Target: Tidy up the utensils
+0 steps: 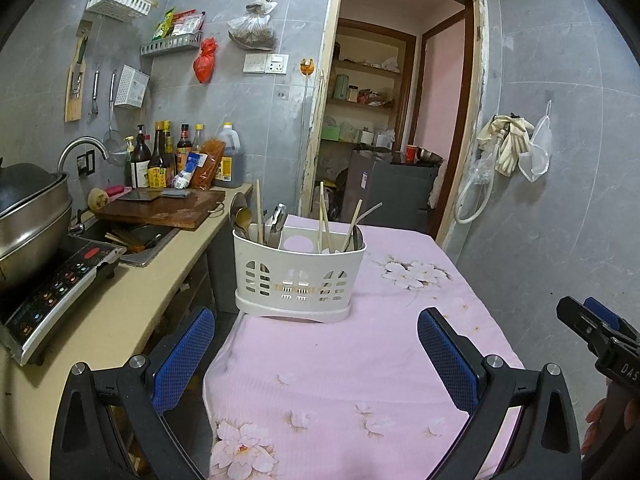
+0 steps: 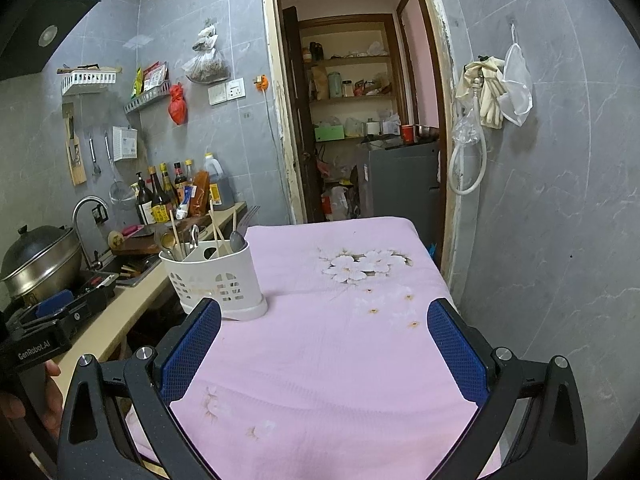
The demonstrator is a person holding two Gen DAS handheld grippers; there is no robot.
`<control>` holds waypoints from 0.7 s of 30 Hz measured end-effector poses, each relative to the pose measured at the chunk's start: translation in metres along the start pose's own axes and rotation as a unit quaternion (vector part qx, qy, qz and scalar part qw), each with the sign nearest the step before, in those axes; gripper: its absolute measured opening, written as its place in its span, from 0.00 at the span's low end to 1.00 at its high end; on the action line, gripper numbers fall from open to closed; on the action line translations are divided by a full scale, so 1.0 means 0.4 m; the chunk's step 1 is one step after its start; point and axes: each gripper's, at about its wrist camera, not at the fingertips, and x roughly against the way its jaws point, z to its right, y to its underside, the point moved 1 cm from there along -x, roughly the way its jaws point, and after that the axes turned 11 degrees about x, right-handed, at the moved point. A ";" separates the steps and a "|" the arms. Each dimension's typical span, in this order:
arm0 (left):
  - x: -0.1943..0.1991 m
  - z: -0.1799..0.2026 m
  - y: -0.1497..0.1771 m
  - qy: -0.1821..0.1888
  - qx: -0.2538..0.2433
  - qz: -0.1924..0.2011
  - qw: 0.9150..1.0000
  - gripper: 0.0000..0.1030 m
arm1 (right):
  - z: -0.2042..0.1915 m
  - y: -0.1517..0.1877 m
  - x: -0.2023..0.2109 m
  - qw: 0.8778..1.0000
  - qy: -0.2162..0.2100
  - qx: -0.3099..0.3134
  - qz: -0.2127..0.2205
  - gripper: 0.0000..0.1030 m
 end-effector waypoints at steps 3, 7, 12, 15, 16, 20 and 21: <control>0.000 0.001 0.000 0.001 0.000 0.000 1.000 0.99 | -0.002 0.002 0.000 1.000 0.000 0.000 0.000 0.99; 0.000 0.002 0.000 0.001 -0.001 0.000 1.000 0.99 | -0.004 0.003 -0.006 1.000 -0.001 0.000 -0.001 0.99; -0.005 -0.002 0.006 0.003 -0.005 -0.002 1.000 0.99 | -0.006 0.004 -0.007 1.000 -0.001 0.001 -0.002 0.99; -0.005 -0.002 0.007 0.003 -0.005 -0.002 1.000 0.99 | -0.004 0.004 -0.006 1.000 -0.001 0.001 -0.002 0.99; -0.006 -0.002 0.008 0.004 -0.005 -0.003 1.000 0.99 | -0.003 0.004 -0.006 1.000 -0.002 0.001 -0.001 0.99; -0.006 -0.001 0.009 0.003 -0.006 -0.003 1.000 0.99 | -0.003 0.004 -0.006 1.000 -0.002 0.001 -0.001 0.99; -0.005 0.000 0.008 0.003 -0.006 -0.003 1.000 0.99 | -0.003 0.004 -0.006 1.000 -0.002 0.001 -0.001 0.99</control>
